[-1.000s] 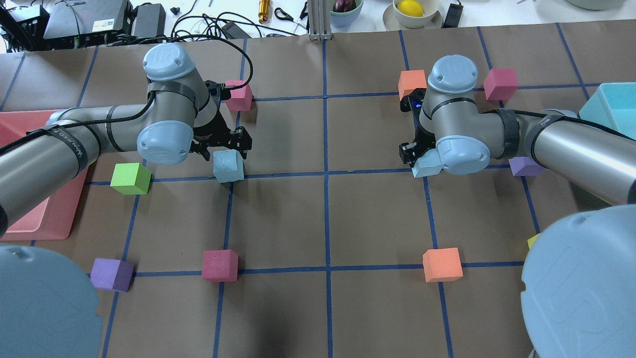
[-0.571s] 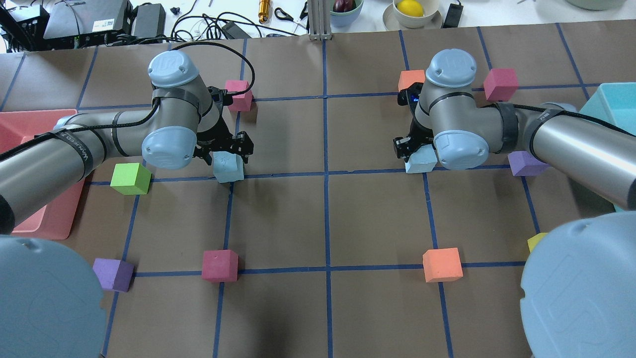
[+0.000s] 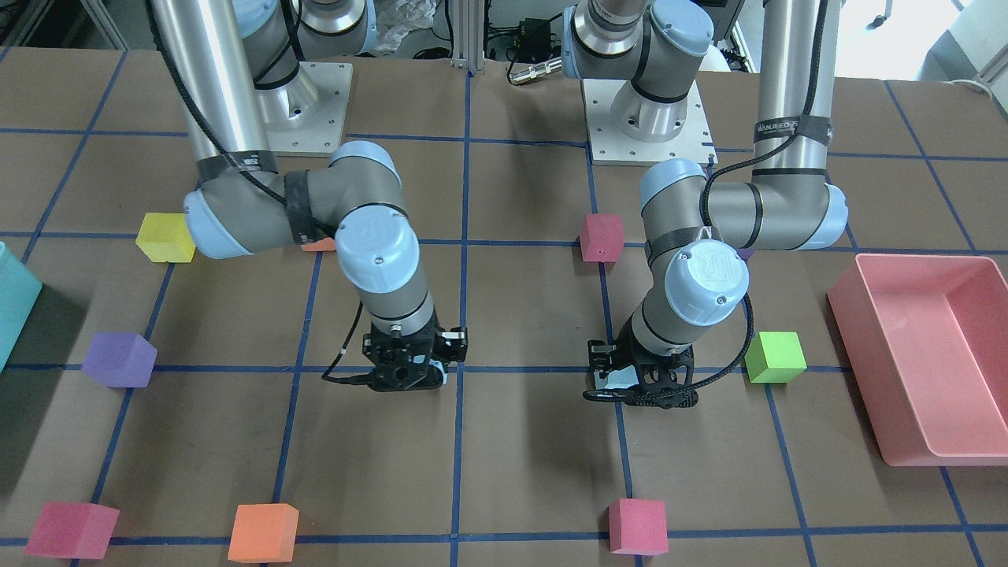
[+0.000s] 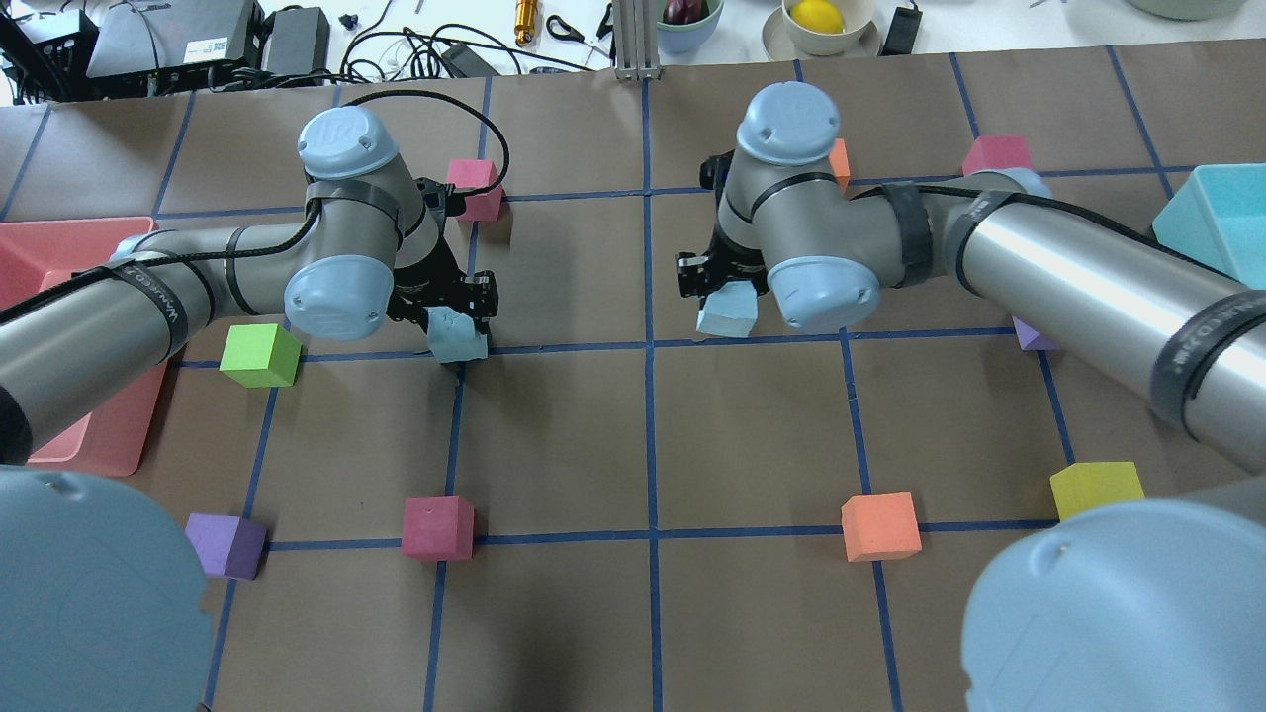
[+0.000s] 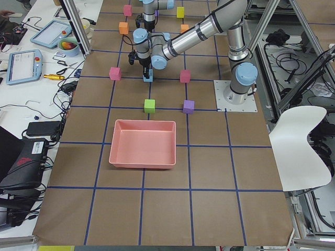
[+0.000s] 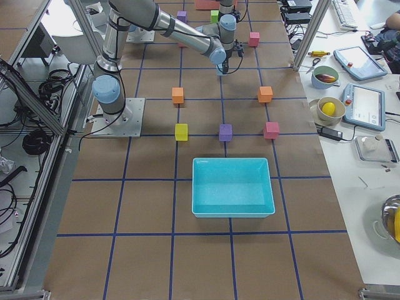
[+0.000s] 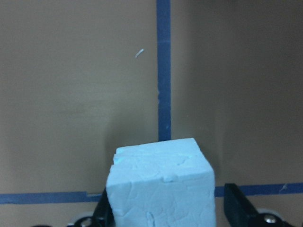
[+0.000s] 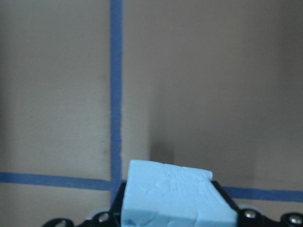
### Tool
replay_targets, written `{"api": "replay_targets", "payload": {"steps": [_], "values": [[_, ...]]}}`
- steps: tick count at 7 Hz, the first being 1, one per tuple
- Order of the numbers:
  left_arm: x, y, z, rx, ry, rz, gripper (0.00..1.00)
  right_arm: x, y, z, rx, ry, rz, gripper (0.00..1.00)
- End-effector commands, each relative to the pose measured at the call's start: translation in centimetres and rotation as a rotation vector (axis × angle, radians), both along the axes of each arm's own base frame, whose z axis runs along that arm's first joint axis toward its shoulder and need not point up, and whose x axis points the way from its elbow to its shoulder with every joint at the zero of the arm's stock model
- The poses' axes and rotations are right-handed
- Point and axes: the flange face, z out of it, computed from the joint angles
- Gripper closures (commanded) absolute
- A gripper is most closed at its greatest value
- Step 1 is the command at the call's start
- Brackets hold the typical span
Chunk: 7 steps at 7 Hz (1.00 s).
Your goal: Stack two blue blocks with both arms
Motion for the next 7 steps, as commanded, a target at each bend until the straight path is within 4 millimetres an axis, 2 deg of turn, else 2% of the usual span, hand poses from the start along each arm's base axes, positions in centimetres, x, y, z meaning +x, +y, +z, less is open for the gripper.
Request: {"api": "replay_targets", "payload": {"steps": [1, 2, 3, 4, 5, 6, 7], "values": [[0.1, -0.1, 0.8, -0.011, 0.000, -0.004, 0.95, 4.6, 1.8, -1.7, 0.015, 0.010, 0.005, 0.41], [0.1, -0.6, 2.3, -0.040, 0.000, -0.006, 0.95, 4.7, 1.9, -2.5, 0.027, 0.017, 0.008, 0.39], [0.0, -1.2, 3.9, -0.031, 0.000, -0.009, 0.95, 4.6, 1.6, -3.0, 0.026, 0.032, 0.007, 0.04], [-1.0, -1.7, 6.2, -0.018, 0.013, -0.008, 0.95, 4.5, 1.2, -2.8, 0.018, 0.045, 0.005, 0.00], [-2.4, -1.8, 8.8, -0.012, 0.023, -0.029, 0.95, 4.2, -0.6, 0.1, -0.032, 0.029, 0.002, 0.00], [-3.5, -1.4, 9.7, -0.007, 0.018, -0.047, 0.95, 3.5, -1.3, 4.8, -0.058, 0.017, -0.010, 0.00], [-4.4, -0.7, 11.0, -0.006, 0.025, -0.046, 0.95, 1.3, -1.1, 9.7, -0.066, 0.016, -0.017, 0.00]]}}
